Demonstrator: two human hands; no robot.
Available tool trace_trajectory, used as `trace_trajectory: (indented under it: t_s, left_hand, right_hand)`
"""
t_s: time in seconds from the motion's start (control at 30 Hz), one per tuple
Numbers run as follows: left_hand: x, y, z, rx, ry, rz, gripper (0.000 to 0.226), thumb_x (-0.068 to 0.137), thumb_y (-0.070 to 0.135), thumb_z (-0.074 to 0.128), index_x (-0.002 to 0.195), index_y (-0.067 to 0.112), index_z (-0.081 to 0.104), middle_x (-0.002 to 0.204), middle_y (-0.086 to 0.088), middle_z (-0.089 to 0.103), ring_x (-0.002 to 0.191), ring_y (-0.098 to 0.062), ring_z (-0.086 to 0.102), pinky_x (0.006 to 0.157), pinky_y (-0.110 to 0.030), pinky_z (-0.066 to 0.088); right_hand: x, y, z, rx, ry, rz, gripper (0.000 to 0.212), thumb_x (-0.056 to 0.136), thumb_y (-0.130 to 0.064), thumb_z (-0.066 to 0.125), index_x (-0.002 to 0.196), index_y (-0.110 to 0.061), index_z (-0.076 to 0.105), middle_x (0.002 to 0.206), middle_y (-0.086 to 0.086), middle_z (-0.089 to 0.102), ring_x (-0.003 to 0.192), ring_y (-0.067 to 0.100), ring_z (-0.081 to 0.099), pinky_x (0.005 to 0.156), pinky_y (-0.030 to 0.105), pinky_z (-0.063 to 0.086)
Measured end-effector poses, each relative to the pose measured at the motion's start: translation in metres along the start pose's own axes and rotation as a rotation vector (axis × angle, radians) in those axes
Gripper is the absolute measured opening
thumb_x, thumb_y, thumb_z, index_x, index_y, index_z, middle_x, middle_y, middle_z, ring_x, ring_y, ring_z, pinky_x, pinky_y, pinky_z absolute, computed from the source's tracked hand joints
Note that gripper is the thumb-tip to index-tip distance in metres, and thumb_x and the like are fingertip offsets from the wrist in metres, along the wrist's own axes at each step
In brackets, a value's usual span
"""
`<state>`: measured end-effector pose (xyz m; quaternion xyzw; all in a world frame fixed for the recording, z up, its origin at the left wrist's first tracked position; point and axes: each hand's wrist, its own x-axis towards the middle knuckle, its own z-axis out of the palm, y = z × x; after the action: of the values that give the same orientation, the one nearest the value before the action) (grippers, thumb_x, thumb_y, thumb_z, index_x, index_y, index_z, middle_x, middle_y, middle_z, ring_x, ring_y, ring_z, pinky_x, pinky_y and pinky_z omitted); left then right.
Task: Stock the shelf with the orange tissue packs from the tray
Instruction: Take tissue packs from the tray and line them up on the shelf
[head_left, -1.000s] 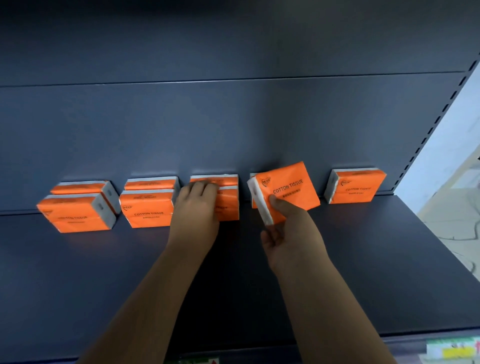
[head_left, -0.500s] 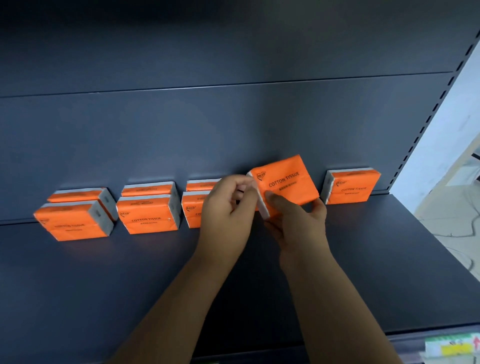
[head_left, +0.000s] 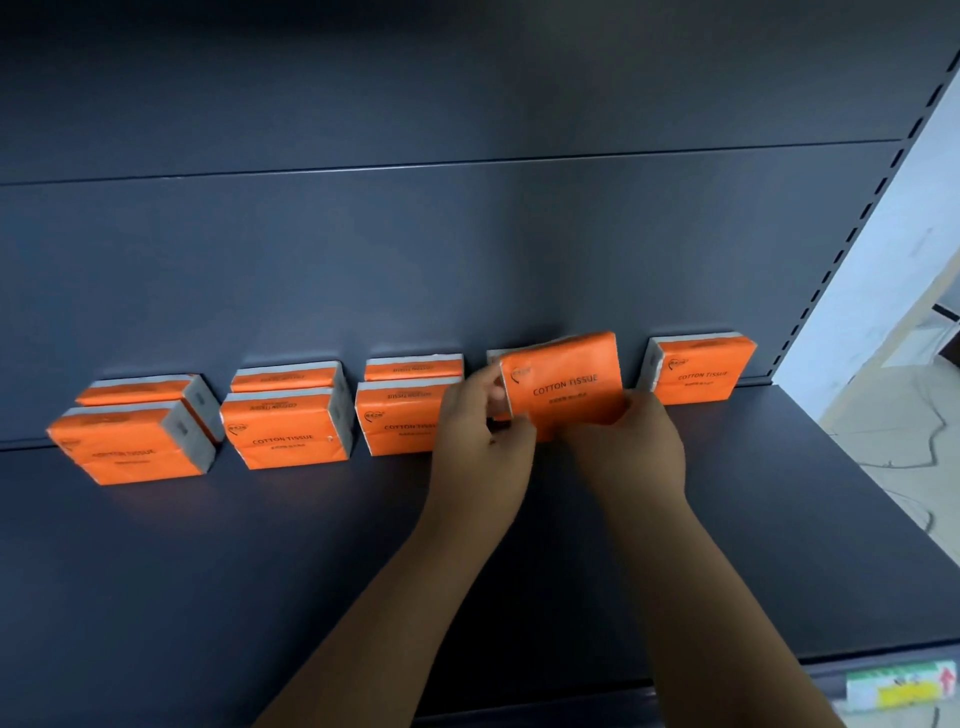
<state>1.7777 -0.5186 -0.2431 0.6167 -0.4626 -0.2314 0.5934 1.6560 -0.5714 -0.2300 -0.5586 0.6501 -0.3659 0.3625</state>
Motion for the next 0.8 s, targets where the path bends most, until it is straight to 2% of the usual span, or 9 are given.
trace_trajectory:
  t_s: [0.07,0.13,0.2,0.27,0.37,0.53,0.6,0.8]
  left_hand:
    - [-0.006,-0.001,0.003,-0.007,-0.008,-0.040,0.056,0.091,0.000,0.060,0.130,0.041,0.059,0.126,0.009,0.058,0.117,-0.003,0.058,0.103,-0.030,0.051]
    - [-0.010,-0.001,0.005,-0.004,-0.034,-0.037,0.060,0.091,0.000,0.060,0.127,0.048,0.056,0.129,0.012,0.054,0.116,0.004,0.055,0.103,-0.024,0.048]
    - [-0.011,-0.003,0.004,0.023,-0.074,-0.032,0.056,0.091,0.003,0.061,0.131,0.042,0.059,0.131,0.014,0.051,0.115,0.009,0.053,0.104,-0.023,0.047]
    - [-0.007,-0.008,0.004,0.017,-0.106,-0.053,0.053,0.092,0.005,0.060,0.134,0.039,0.060,0.132,0.015,0.051,0.116,0.008,0.054,0.106,-0.027,0.049]
    - [-0.003,-0.015,0.005,0.025,-0.122,-0.044,0.051,0.091,0.012,0.057,0.134,0.041,0.060,0.133,0.015,0.055,0.120,0.003,0.056,0.108,-0.035,0.050]
    - [0.000,-0.027,0.007,-0.017,-0.152,-0.086,0.053,0.093,0.011,0.059,0.136,0.042,0.059,0.134,0.015,0.060,0.123,0.004,0.057,0.108,-0.034,0.049]
    - [-0.001,-0.029,0.009,-0.060,-0.139,-0.106,0.054,0.092,0.011,0.060,0.136,0.042,0.060,0.133,0.016,0.061,0.123,0.003,0.058,0.109,-0.035,0.049]
    - [-0.003,-0.035,0.014,-0.083,-0.144,-0.145,0.059,0.094,0.010,0.061,0.140,0.045,0.055,0.136,0.017,0.062,0.128,-0.003,0.058,0.111,-0.040,0.049]
  right_hand:
    - [-0.001,-0.001,-0.002,-0.009,0.002,-0.017,0.031,0.081,-0.023,0.069,0.105,-0.024,0.049,0.091,-0.002,0.065,0.076,0.018,0.063,0.057,0.029,0.042]
    - [-0.001,-0.001,-0.002,-0.040,-0.044,-0.003,0.030,0.086,-0.026,0.066,0.106,-0.026,0.043,0.090,-0.002,0.064,0.076,0.017,0.060,0.058,0.030,0.040]
    - [0.002,0.001,0.000,-0.090,-0.107,0.034,0.025,0.087,-0.034,0.063,0.102,-0.016,0.054,0.091,0.001,0.068,0.077,0.019,0.061,0.058,0.029,0.040]
    - [0.007,0.001,0.003,-0.131,-0.151,0.075,0.022,0.085,-0.039,0.062,0.094,-0.020,0.067,0.097,0.005,0.070,0.083,0.021,0.062,0.062,0.031,0.042]
    - [0.010,0.000,0.005,-0.109,-0.200,0.112,0.018,0.085,-0.038,0.063,0.094,-0.022,0.067,0.105,0.009,0.067,0.082,0.020,0.063,0.059,0.030,0.040]
    - [0.009,-0.002,0.002,-0.105,-0.298,0.129,0.021,0.090,-0.031,0.066,0.096,-0.011,0.070,0.082,0.005,0.068,0.071,0.018,0.061,0.059,0.029,0.044]
    - [0.012,-0.003,0.003,-0.096,-0.308,0.123,0.022,0.089,-0.031,0.066,0.097,-0.011,0.070,0.081,0.006,0.068,0.072,0.019,0.062,0.061,0.030,0.045]
    - [0.017,-0.008,0.004,-0.061,-0.349,0.094,0.012,0.093,-0.033,0.067,0.088,-0.024,0.063,0.090,0.002,0.067,0.081,0.016,0.061,0.068,0.033,0.044]
